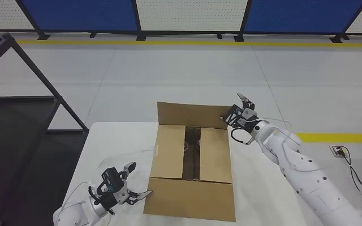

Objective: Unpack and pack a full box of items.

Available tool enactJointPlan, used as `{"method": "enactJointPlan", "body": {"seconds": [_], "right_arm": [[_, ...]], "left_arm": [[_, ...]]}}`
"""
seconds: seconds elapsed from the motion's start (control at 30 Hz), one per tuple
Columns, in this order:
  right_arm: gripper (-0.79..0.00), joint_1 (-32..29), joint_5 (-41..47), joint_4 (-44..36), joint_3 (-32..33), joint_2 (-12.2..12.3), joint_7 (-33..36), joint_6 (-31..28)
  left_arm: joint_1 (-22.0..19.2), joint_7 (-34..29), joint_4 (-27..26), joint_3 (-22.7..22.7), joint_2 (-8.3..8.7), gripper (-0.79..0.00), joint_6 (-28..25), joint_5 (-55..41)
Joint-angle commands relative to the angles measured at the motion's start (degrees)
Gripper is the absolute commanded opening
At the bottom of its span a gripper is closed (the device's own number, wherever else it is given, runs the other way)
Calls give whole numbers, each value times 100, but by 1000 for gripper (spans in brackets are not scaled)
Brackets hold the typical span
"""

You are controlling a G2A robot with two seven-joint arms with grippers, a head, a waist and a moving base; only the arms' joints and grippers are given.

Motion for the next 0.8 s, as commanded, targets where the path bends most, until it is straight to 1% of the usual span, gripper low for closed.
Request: {"method": "enactJointPlan", "body": {"seconds": [0.0, 0.4, 0.43, 0.5, 0.57, 0.77], "right_arm": [[0, 119, 164, 228, -43, -77, 116, -58], [0, 138, 162, 279, -56, -97, 138, -57], [0, 84, 177, 249, -45, -101, 203, -30], [0, 73, 390, 223, -21, -144, 597, -56], [0, 105, 473, 221, -54, -207, 864, 39], [0, 349, 554, 472, -298, -473, 1465, 432]], "left_arm": [[-7, -5, 5, 12, 2, 0, 11, -10], [-106, -52, 95, 113, 2, 0, 127, -147], [-118, -65, 105, 124, 1, 0, 130, -170], [-141, -100, 121, 139, 1, 0, 147, -188], [-157, -115, 136, 152, 2, 0, 169, -188], [-145, -97, 156, 135, 9, 0, 239, -232]]}}
